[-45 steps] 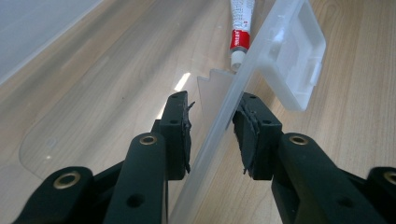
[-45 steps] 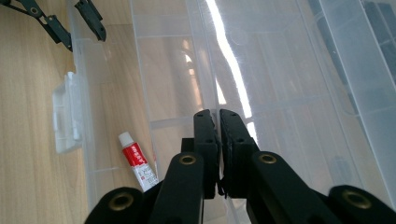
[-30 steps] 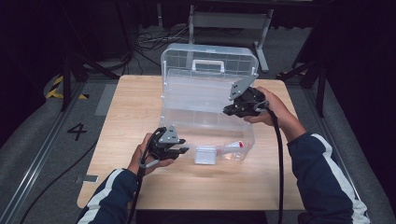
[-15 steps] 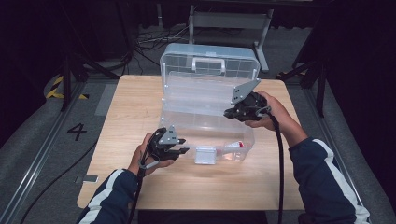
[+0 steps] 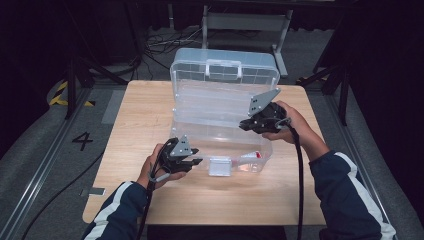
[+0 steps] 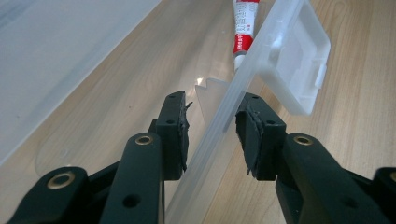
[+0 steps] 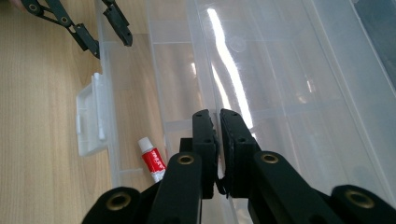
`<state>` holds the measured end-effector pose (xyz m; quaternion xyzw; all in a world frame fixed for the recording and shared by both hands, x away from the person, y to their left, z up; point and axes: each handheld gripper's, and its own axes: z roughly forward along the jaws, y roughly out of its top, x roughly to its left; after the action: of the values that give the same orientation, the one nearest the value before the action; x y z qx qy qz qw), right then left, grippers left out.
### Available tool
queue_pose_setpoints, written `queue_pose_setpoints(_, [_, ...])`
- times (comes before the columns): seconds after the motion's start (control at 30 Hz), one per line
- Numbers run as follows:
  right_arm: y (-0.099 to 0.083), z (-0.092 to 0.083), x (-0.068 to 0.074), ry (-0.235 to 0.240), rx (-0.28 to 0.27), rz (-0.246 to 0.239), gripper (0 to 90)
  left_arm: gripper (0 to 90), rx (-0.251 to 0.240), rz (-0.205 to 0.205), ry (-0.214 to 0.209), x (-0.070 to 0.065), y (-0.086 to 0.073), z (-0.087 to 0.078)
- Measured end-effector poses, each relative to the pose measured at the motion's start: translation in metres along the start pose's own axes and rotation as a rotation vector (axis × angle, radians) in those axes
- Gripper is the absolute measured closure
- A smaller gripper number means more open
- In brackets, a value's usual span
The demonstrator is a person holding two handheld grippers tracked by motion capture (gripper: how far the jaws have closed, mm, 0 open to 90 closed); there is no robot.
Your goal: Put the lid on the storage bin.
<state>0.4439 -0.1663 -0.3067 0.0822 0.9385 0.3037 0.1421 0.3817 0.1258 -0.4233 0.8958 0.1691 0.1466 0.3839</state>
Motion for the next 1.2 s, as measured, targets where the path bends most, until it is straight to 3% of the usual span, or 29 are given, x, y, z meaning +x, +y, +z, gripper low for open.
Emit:
queue_pose_setpoints(0.37, [-0.002,0.001,0.005,-0.013,-0.003,-0.012,85.6,64.0,-0.021,0.021,0.006,-0.003,-0.001,-0.004])
queue_pose_setpoints(0.63, [-0.004,0.001,0.007,-0.035,-0.018,-0.012,84.6,61.2,-0.062,-0.023,0.018,0.000,-0.006,-0.019])
queue_pose_setpoints(0.73, [-0.005,0.001,0.007,-0.038,-0.024,-0.003,84.3,62.8,-0.082,-0.017,0.018,0.000,-0.006,-0.026])
queue_pose_setpoints(0.87, [-0.005,0.001,0.007,-0.042,-0.028,-0.002,84.0,69.4,-0.089,-0.002,0.024,-0.002,-0.005,-0.033])
queue_pose_setpoints(1.2, [-0.008,0.001,0.008,-0.045,-0.051,0.007,83.5,84.8,-0.105,-0.008,0.044,0.001,-0.010,-0.050])
